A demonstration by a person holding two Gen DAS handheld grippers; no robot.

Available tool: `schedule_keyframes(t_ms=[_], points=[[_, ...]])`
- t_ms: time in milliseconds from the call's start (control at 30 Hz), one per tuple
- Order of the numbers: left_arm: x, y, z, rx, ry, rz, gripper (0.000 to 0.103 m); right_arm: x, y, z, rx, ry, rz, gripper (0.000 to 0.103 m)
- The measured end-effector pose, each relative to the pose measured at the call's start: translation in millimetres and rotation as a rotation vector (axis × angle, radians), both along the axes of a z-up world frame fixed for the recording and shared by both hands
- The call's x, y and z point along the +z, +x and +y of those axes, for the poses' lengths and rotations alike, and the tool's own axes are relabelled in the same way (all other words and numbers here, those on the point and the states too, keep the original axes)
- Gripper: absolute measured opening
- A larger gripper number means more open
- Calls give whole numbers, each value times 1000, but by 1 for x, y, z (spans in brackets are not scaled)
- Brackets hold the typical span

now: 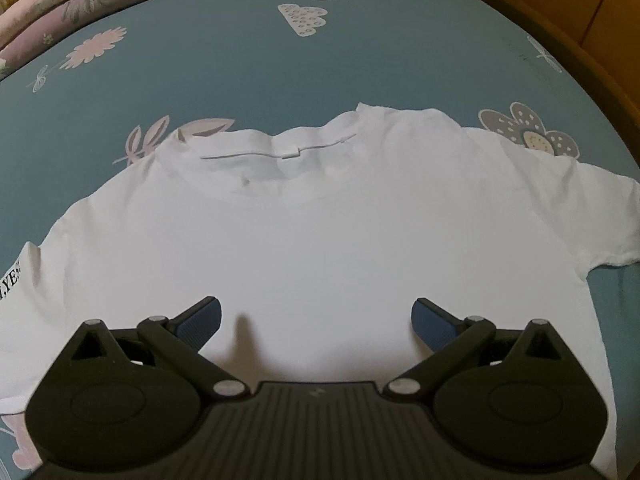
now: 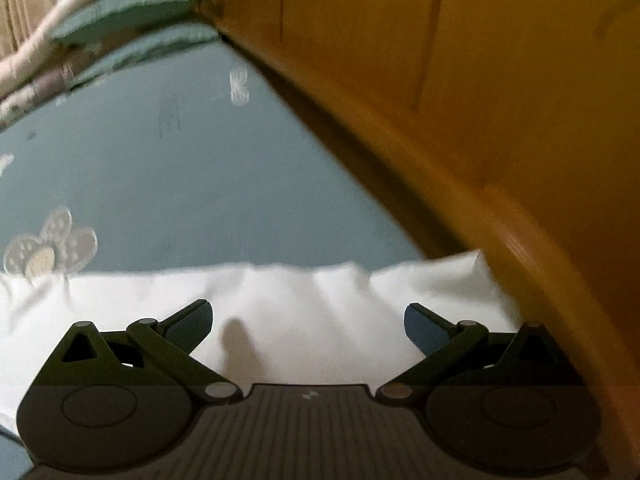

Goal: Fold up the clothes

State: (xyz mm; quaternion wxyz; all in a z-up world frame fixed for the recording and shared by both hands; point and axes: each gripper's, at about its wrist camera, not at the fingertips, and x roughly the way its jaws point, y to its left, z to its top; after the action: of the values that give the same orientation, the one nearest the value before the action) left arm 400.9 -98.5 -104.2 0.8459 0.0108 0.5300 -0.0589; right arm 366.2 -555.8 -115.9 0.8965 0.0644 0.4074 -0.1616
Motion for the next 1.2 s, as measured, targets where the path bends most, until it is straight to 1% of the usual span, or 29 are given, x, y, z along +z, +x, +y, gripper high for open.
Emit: schedule_keyframes(t_ms=[33, 100, 167, 200, 367, 433, 467, 533, 633, 733, 833, 933, 1000, 1067, 1167, 1200], points=[[0, 0, -1, 2, -7, 1, 101, 0, 2, -2, 3, -26, 2, 103], [1, 0, -4, -1, -15, -2, 101, -8, 6, -9, -7, -42, 28, 103], [1, 0, -8, -13, -16, -4, 101, -17, 11, -5, 45, -88, 40, 103], [1, -1, -10, -21, -16, -4, 101, -21, 15, -3, 64, -94, 58, 103], [2, -3, -14, -36, -14, -2, 101, -26, 29, -3, 110, -64, 44, 103], [2, -3, -13, -23, -25, 2, 101, -27, 32, -7, 108, -17, 52, 103], [3, -2, -12, -17, -30, 0, 101, -26, 34, -9, 85, 9, 67, 103], [5, -2, -12, -6, -40, -4, 101, -16, 28, -6, 39, 35, 76, 103], [5, -3, -12, -10, -42, -7, 101, -4, 4, 9, 36, 84, 22, 103], [5, -4, -12, -15, -44, -5, 101, -13, -1, 22, 44, 82, 24, 103], [5, -6, -12, -27, -36, -4, 101, -27, 11, 16, -3, 76, 22, 103], [3, -9, -10, -31, -28, 0, 101, -32, 40, -1, -56, 116, -3, 103], [4, -10, -7, -22, -30, 1, 101, -27, 52, -4, -72, 110, 6, 103], [5, -11, -4, -6, -33, -3, 101, -16, 53, 1, -70, 130, 8, 103], [5, -14, 0, 17, -38, -8, 101, -1, 34, 26, -17, 158, -12, 103], [4, -15, 1, 23, -39, -7, 101, -1, 27, 37, 11, 161, -6, 103]])
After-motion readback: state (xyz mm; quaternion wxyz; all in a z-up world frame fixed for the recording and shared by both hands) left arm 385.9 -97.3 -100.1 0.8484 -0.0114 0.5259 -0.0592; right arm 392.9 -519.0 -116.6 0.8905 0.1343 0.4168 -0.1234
